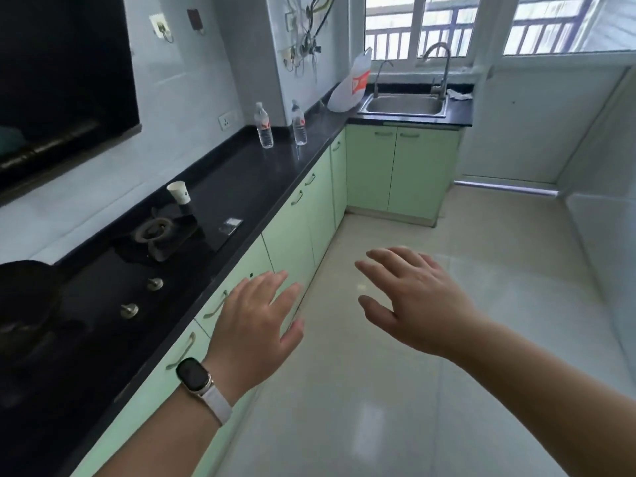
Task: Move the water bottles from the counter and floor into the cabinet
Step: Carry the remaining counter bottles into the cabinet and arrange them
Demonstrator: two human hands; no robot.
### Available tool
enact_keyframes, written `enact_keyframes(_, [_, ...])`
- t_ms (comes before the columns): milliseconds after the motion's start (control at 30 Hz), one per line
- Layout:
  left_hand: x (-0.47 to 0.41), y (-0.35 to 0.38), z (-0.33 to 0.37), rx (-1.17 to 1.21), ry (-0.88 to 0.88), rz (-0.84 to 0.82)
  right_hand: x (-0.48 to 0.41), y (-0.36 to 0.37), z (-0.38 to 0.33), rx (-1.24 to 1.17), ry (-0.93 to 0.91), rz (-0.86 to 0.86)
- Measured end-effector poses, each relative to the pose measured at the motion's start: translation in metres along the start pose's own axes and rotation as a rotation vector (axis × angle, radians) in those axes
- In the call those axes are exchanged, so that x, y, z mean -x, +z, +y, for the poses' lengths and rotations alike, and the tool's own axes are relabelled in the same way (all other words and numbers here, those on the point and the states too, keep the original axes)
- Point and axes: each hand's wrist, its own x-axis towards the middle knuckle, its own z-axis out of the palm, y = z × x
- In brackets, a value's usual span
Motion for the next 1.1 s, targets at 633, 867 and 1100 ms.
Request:
enact_keyframes(633, [-0.243,0.142,-0.201,0.135,0.09,0.026,-0.279,0.103,0.072,0.125,0.077,-0.061])
enact_keyframes(867, [-0.324,0.181,-0.277,0.135,0.133,0.012,-0.381,0.13,0.087,0.136,0.084,-0.039])
enact_keyframes(1100, [-0.392,0.22,-0.303,0.095,0.151,-0.01,-0.447,0.154,0.136,0.128,0.065,-0.019])
